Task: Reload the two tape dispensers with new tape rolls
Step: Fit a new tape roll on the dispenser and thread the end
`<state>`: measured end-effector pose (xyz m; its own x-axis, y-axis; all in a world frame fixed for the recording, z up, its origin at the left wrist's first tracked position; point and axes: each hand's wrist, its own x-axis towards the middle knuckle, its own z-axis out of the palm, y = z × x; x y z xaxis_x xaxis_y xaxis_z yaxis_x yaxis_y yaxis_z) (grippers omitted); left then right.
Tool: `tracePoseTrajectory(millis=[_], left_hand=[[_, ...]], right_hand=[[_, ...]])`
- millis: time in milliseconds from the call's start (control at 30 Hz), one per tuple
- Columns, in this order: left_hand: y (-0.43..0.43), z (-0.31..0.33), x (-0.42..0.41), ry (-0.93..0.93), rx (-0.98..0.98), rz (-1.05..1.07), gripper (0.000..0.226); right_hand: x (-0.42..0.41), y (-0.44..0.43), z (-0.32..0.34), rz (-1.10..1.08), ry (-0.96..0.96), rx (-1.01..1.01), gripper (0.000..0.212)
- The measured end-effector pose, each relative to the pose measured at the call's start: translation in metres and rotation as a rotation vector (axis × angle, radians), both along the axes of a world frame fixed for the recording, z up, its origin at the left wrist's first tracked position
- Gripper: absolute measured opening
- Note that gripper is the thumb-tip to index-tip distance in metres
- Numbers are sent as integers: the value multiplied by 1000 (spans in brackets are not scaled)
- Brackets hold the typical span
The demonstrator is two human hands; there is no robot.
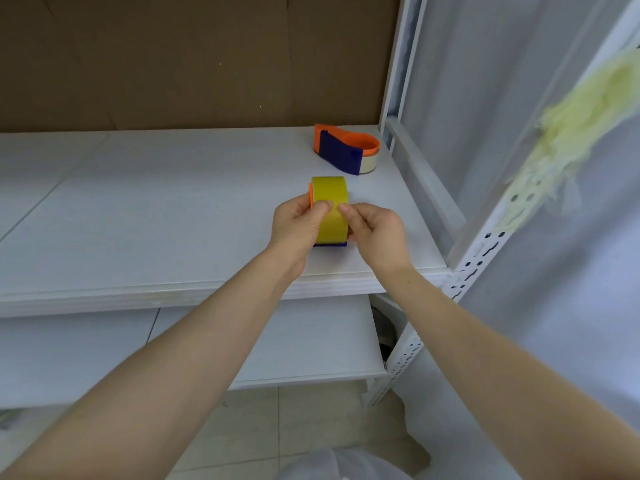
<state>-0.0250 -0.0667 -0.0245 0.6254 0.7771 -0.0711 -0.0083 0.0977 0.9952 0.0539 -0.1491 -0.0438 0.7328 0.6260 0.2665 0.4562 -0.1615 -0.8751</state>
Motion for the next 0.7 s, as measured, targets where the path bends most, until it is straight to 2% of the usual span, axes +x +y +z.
tracePoseTrajectory(millis=[167,233,300,367,433,567,700], left_hand=[[-5,10,6,48,-98,154,24],[-7,13,8,57,-121,199,27],[-9,14,8,60,-90,187,26],[-9,12,6,56,-66,158,25],[-8,10,4,48,-65,129,25],[-6,7,2,13,-76,78,26],[-6,8,5,40,-72,100,26]], right_hand=[[-8,-6,-2,41,-80,-19,35],[-10,-8,0,64,-45,-17,36],[-9,-6,9,51,127,3,41],[-7,1,20,4,379,-6,46],[-3,12,30,-41,508,-90,44],[-3,30,30,-48,419,-210,53],[-6,29,20,-53,209,-95,39]])
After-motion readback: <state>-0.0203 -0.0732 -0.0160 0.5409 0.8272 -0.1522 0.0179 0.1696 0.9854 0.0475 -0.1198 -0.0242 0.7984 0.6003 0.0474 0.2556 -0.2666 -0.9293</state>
